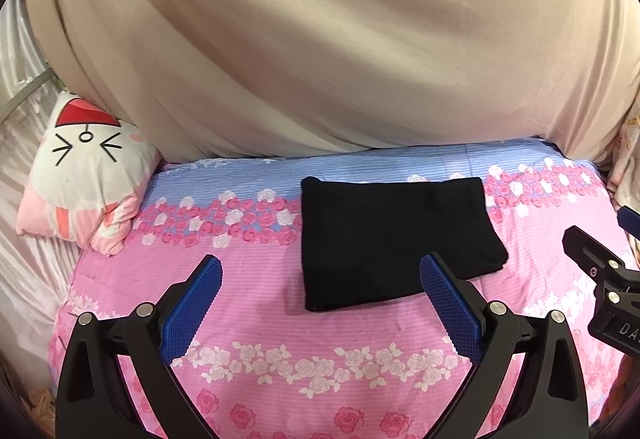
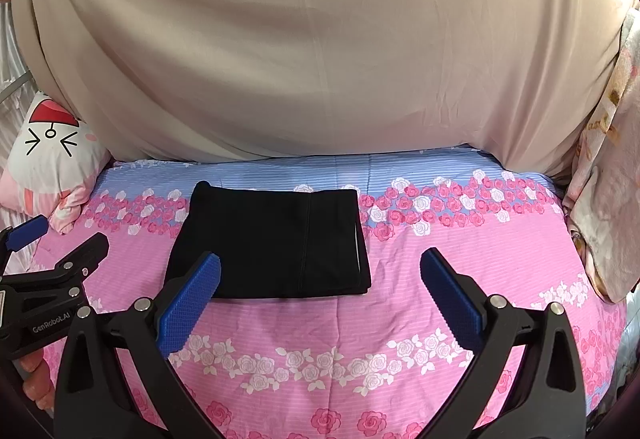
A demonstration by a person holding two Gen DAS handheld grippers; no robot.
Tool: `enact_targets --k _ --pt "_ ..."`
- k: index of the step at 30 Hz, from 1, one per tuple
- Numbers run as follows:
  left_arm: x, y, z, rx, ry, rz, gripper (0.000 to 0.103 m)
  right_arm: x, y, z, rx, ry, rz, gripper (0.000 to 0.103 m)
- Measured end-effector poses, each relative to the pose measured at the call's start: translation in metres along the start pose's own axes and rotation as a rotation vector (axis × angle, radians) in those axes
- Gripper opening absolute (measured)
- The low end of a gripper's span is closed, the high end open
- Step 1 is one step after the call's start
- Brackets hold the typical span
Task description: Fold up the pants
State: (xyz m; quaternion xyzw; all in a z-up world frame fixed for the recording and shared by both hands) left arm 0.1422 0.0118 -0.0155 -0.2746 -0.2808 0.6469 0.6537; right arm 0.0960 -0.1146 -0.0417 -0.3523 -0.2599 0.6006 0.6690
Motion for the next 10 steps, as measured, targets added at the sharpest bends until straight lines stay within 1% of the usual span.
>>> enact_targets --k 2,4,5,7,9,10 --pt "-0.0003 0.0006 0.0016 -0.011 0.0 0.0 0.098 -0.0002 -0.0002 0.0002 -0.001 0.002 0.0 0.098" --pt "-0.001 0.0015 0.0016 -0.006 0.004 -0.002 0.098 -0.0008 0.0001 -0.0003 -0.001 0.005 0.0 0.098" --pt "-0.003 0.0029 0.0016 0.003 0.02 -0.01 0.098 -0.0011 0.0006 -0.0007 0.0 0.004 0.0 0.098" --pt "-0.0026 0.0034 -0.0001 0.017 0.014 -0.009 0.098 -0.0014 0.0008 -0.0005 -0.001 0.006 -0.001 0.098" --pt "-0.0068 0.006 -0.0044 0.051 0.044 -0.018 0.098 -0.0009 0.0011 -0.0004 -0.001 0.005 0.003 0.098" --pt "-0.0065 0.0071 -0.0055 0.059 0.045 -0.019 0.098 -0.001 0.0009 -0.0004 -0.001 0.008 0.001 0.098"
Point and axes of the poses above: each gripper's, at about its wrist camera, not at the fingertips, and z roughly against the way its jaws point, x to its left, y to its underside, the point moved 10 cm from there along -z, roughly the way its jaws point, and after that the axes turned 8 degrees about z, right-handed, at the moved point
